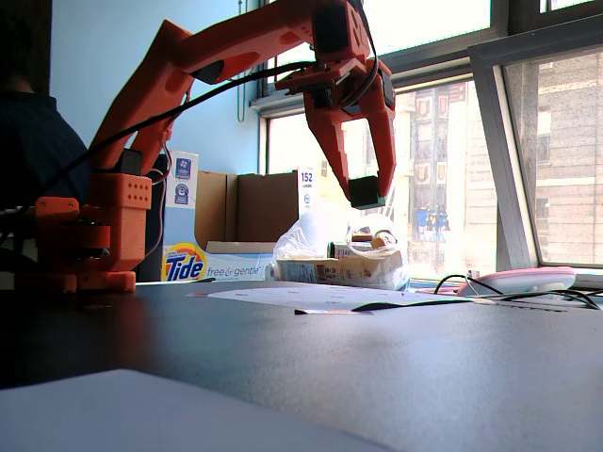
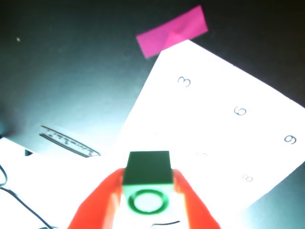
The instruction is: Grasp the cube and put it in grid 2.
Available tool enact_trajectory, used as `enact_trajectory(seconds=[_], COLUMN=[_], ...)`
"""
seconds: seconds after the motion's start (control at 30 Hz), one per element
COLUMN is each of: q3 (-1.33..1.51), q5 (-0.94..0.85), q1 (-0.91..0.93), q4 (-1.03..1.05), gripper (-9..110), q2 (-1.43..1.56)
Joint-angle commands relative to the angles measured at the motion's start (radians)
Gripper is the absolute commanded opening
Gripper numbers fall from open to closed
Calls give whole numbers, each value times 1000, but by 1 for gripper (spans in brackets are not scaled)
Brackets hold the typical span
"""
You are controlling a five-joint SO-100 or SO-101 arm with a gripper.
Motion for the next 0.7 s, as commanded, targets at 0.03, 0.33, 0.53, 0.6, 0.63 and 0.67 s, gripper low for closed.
enact_trajectory(seconds=[0.03,0.33,0.53,0.6,0.63,0.67], q3=[-41,-3,2,3,3,3], q5=[34,61,63,64,64,64], q1=[-28,-20,-11,-12,-12,-11], q4=[46,6,-29,-49,-63,-74], gripper=[0,0,0,0,0,0], q2=[-31,-98,-147,-166,-176,-186])
